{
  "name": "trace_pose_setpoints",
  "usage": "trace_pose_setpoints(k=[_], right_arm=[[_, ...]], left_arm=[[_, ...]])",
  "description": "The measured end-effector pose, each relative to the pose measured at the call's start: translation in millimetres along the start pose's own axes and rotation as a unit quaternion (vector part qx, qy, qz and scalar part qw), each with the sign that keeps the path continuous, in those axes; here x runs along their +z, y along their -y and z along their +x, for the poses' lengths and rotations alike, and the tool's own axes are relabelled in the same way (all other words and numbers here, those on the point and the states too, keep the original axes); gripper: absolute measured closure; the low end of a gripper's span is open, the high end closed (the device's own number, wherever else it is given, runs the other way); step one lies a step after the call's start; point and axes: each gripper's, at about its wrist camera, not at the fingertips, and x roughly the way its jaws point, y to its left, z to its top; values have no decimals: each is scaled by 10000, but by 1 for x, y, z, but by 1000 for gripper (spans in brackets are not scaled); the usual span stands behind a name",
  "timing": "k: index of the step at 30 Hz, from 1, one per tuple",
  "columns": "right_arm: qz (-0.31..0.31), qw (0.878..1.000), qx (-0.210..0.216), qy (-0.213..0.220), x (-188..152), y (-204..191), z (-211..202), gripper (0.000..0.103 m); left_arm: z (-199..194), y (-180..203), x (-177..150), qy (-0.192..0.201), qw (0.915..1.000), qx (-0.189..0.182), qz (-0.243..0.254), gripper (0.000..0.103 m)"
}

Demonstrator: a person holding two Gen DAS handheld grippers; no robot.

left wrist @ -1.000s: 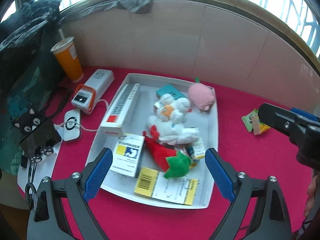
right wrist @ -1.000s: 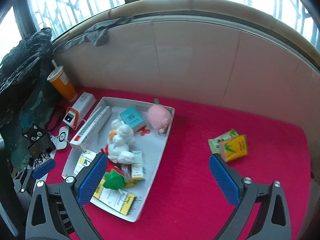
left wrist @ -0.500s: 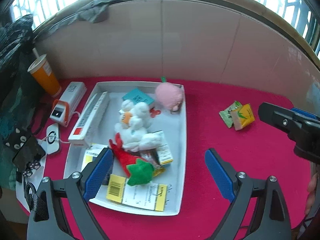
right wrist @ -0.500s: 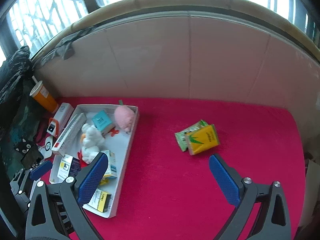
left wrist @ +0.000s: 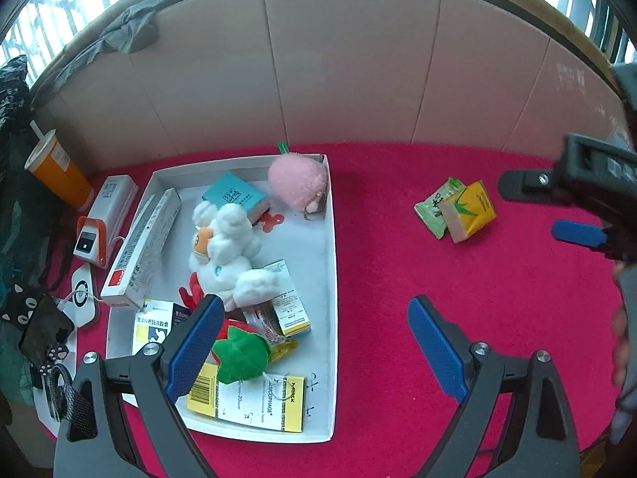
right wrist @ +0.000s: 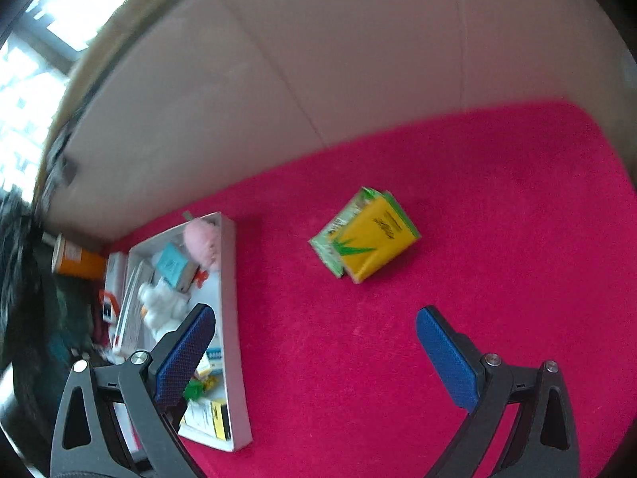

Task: Organize objects
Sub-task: 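Move both open tools toward the tissue pack and snack packet on the table, then grasp the yellow Bamboo Love tissue pack with the right tool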

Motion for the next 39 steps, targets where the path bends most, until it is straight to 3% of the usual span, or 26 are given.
trace_pose_setpoints(k=[4, 9, 16, 21, 26, 28, 35, 39], right_arm=[[789, 9959, 297, -323, 16, 24, 25, 0], [1906, 9768, 518, -833, 27, 53, 66, 1], [2640, 9559, 765, -1039, 34, 65, 101, 10], [2704, 9542, 586, -1133, 37, 61, 119, 14], [2436, 9626, 360, -1126, 42, 44, 128, 20], [2270, 9670, 196, -1142, 43, 37, 128, 41], [2096, 9707, 324, -1126, 30, 43, 119, 43], [2077, 9720, 389, -1028, 19, 59, 101, 43]], left_arm=[[7, -6, -1, -86, 9999, 15, -67, 10], [16, -22, -6, -242, 9993, 90, -268, 10], [25, -42, -17, -405, 9974, 252, -538, 10], [32, -49, -22, -518, 9960, 308, -661, 10], [34, -48, -22, -520, 9961, 341, -619, 10], [35, -47, -21, -522, 9963, 338, -588, 10], [45, -26, -4, -495, 9983, 158, -276, 10], [59, 5, 17, -341, 9991, -201, 156, 10]])
